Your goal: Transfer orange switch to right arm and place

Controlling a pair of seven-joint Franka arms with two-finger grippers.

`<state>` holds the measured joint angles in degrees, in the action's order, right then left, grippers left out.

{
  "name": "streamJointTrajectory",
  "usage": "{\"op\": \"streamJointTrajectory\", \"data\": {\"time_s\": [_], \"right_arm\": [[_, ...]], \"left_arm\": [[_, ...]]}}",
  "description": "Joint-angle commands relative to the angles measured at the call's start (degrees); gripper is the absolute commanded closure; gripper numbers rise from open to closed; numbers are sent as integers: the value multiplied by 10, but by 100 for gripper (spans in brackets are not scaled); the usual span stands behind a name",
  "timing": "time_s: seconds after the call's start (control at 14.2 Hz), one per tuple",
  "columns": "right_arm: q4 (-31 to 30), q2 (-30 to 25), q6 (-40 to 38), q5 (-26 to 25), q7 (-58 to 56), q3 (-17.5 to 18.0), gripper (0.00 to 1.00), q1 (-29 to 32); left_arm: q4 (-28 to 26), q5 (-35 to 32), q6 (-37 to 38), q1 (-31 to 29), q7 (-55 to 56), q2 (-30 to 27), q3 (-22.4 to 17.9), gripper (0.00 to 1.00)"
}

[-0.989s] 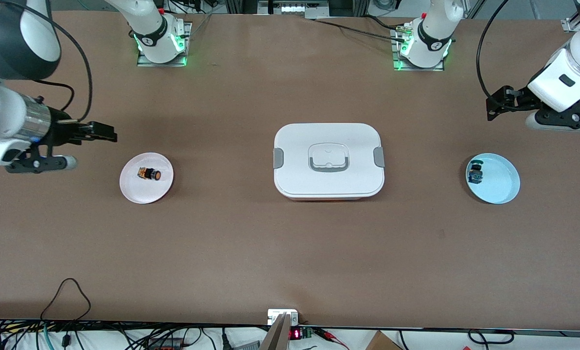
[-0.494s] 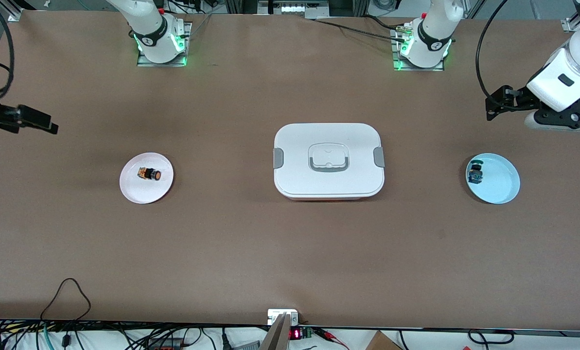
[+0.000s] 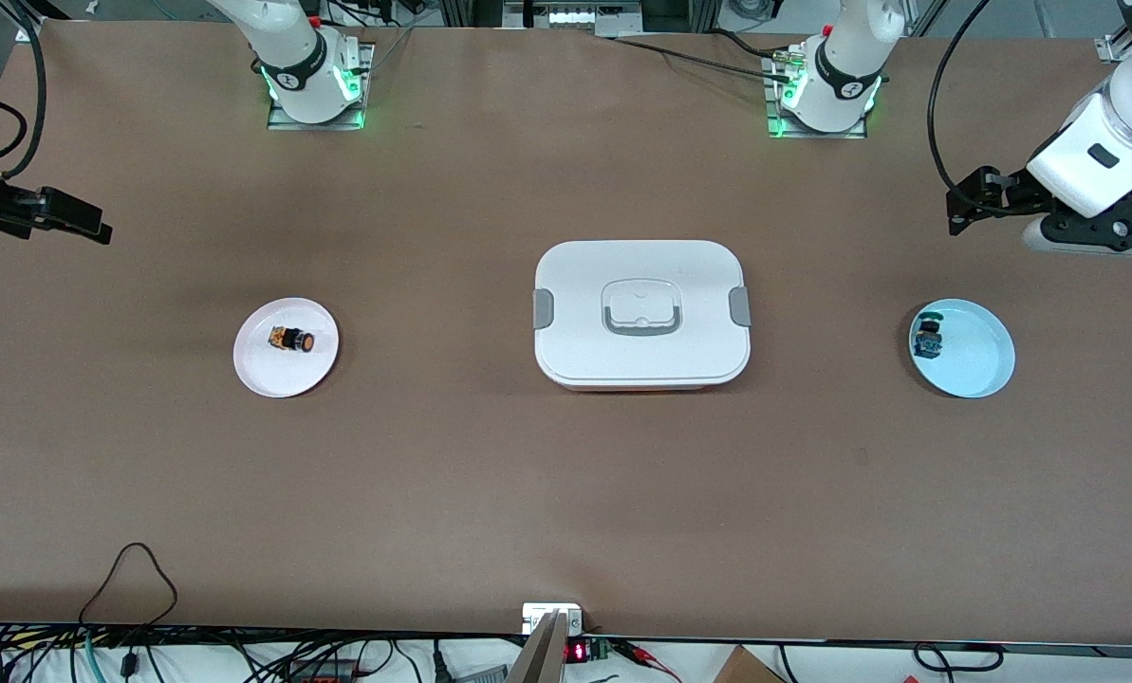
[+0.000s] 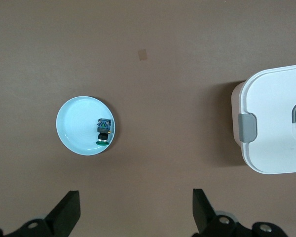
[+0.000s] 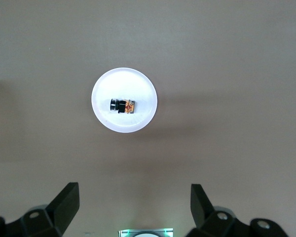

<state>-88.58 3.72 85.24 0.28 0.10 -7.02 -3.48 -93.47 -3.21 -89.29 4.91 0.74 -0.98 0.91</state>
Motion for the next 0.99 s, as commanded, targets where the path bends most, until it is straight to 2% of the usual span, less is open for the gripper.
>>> {"op": "streamJointTrajectory", "data": {"time_s": [0.0, 0.35, 0.92], "right_arm": [[-44, -49, 11, -7, 10, 3, 0, -8], [-70, -75, 22, -8, -27, 1, 0, -10], [-57, -72, 17, -8, -21, 3, 0, -15]], "left_arm": [[11, 7, 11, 3, -4, -2, -1, 0], [11, 8, 11, 2, -5, -2, -2, 0], [11, 7, 11, 3, -5, -2, -2, 0]]}}
